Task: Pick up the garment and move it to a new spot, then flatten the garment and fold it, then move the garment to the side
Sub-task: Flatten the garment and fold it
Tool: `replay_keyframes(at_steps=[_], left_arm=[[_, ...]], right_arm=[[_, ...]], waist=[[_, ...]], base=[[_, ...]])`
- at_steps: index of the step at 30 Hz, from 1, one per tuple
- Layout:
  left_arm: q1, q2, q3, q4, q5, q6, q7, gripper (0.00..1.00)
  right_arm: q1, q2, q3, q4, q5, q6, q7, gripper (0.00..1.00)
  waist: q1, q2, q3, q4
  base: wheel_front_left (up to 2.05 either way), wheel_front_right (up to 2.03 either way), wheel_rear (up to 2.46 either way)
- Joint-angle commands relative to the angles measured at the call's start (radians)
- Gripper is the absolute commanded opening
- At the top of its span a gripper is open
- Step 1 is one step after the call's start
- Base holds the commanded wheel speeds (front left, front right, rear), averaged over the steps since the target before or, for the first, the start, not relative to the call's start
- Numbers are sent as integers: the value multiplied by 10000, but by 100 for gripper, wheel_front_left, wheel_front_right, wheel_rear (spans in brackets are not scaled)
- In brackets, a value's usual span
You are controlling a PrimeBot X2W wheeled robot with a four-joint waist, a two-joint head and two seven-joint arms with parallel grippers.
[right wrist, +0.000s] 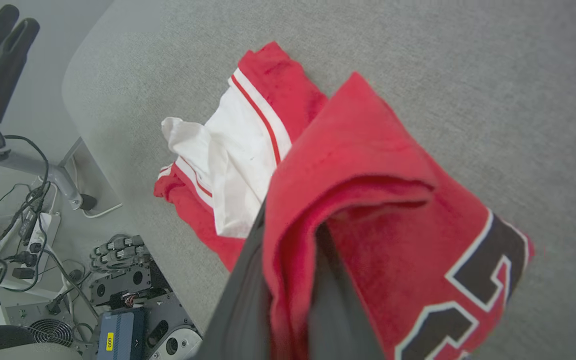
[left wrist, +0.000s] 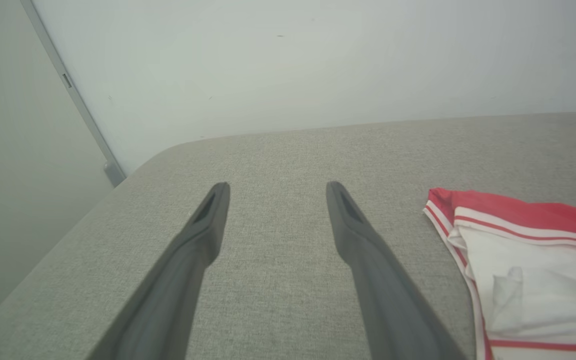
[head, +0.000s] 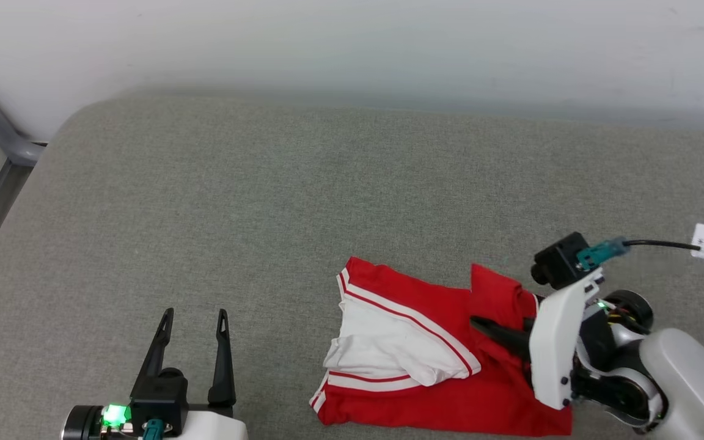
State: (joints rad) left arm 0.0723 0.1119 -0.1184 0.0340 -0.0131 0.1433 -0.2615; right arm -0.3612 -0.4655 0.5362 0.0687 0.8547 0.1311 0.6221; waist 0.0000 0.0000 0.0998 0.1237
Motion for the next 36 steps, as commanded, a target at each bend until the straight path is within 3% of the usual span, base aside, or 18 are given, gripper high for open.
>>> replay_keyframes(at_steps=[1,12,21,25,26,27,36], left_arm=[[-191,-69,-29,16,21,-15,-49,100],[-547,-171,-145,114,-9,-69,-49,100],[-807,-252,-216,249,-13,-99,-49,100],[-745,-260,-129,316,-44,-56,-49,100],[-705,-252,-108,336,-46,-56,-49,100],[-659,-238,-84,357,-45,-66,-49,100],[-441,-113,46,367,-46,-175,-49,100]], right_arm=[[-388,226,254,212,-146,-9,-23,0],[-2177,1767,1985,2570,-685,-9,-470,0],[-2555,2149,2842,4768,-1079,-9,-1186,0],[-2622,2134,3173,5062,-887,-9,-1721,0],[-2688,2079,3237,5035,-861,-9,-1885,14],[-2782,1990,3290,4973,-894,-9,-2074,100],[-2614,965,3206,3172,-1053,-9,-3990,100]], waist=[[0,0,76,49],[0,0,510,242],[0,0,709,420],[0,0,686,349],[0,0,650,316],[0,0,605,279],[0,0,70,-129]], base=[[0,0,0],[0,0,0],[0,0,0],[0,0,0],[0,0,0],[0,0,0],[0,0,0]])
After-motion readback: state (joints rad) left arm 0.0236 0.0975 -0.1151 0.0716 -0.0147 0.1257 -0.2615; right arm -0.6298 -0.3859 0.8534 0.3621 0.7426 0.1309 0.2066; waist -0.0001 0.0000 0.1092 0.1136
